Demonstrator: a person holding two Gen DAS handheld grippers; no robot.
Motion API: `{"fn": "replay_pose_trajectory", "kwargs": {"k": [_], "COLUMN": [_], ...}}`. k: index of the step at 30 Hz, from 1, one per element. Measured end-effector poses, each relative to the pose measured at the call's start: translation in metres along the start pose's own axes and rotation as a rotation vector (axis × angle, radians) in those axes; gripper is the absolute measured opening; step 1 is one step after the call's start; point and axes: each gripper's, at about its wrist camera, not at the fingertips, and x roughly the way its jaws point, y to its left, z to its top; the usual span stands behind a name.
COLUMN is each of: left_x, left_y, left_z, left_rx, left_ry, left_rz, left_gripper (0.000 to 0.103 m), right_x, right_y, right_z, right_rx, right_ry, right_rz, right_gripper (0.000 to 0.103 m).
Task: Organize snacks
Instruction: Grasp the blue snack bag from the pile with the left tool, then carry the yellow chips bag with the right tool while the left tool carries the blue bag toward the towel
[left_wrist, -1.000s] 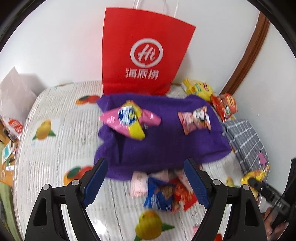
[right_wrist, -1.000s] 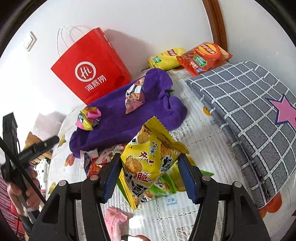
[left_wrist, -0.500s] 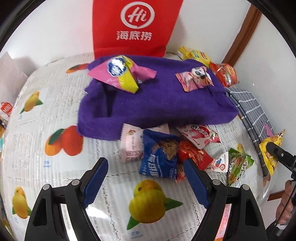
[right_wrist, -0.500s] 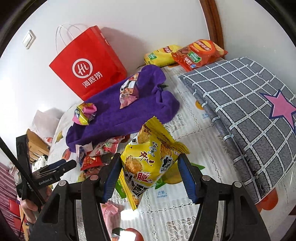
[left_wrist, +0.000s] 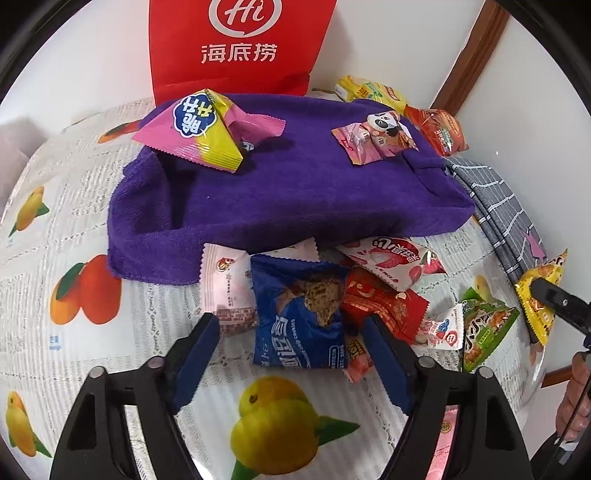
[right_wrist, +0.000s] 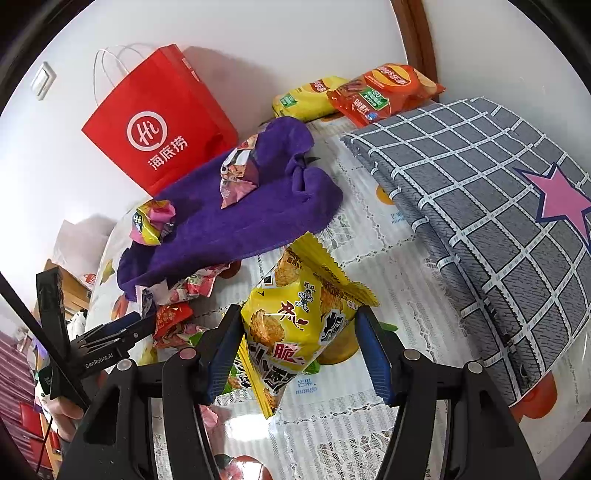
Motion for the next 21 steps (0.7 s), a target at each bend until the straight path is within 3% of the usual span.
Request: {"fn": "replay_pose_trajectory", "kwargs": {"k": [6,21], "left_x": [-0.001,-0.038], "left_y": [0.001,0.008], "left_z": [-0.001,-0.007], "left_rx": [0.003,-0.016], "left_ry": [-0.013,-0.061], "left_rz": [0.028,0.027], "left_gripper": [0.046,0.043], "right_x": [0.004,-0.02], "right_y": [0.003,0.024], "right_z": [-0.001,-0.004], "right_rx": [-0.011,-0.063], "right_ry": [0.012,-0.028], "right_rz": [-0.002,0.021], "right_gripper": [0.061,0.061]}}
